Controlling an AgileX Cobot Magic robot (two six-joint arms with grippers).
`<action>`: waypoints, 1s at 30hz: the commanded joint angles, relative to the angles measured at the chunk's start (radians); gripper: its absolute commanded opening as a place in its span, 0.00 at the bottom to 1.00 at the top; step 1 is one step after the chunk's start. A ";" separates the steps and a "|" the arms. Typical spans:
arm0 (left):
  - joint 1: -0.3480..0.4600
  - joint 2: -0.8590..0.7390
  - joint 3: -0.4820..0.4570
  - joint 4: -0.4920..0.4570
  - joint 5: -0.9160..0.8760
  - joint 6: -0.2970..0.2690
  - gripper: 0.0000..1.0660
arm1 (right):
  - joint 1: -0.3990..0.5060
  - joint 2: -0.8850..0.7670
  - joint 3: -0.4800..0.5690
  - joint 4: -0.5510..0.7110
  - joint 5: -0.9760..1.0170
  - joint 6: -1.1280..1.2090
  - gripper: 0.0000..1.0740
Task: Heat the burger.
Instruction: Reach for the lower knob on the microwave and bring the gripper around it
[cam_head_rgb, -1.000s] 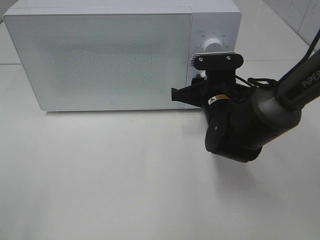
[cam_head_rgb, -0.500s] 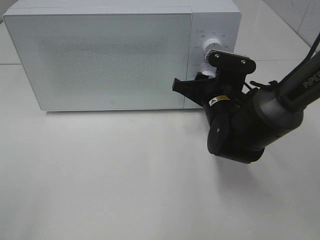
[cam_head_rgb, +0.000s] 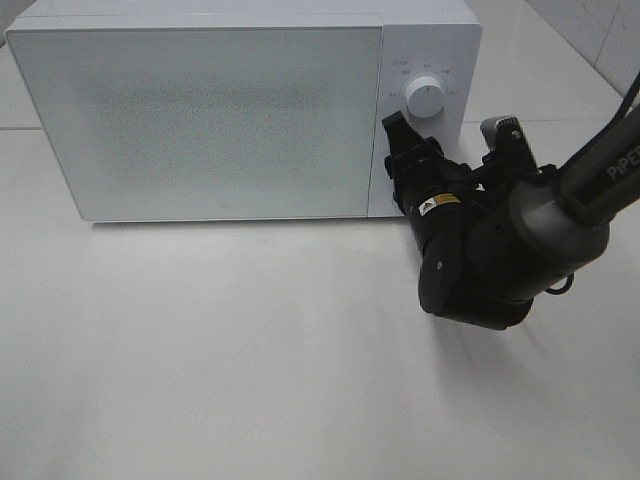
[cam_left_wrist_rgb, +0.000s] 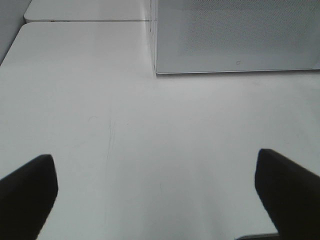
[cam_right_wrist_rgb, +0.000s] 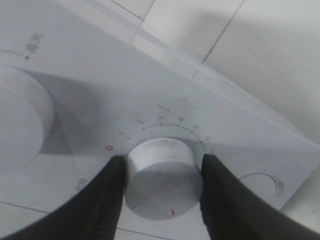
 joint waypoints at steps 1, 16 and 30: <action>0.002 -0.020 0.004 -0.008 -0.013 -0.006 0.94 | 0.005 -0.011 -0.035 -0.221 -0.022 0.150 0.00; 0.002 -0.020 0.004 -0.008 -0.013 -0.006 0.94 | 0.005 -0.011 -0.035 -0.222 -0.021 0.762 0.00; 0.002 -0.020 0.004 -0.008 -0.013 -0.006 0.94 | 0.005 -0.011 -0.035 -0.217 -0.022 0.848 0.00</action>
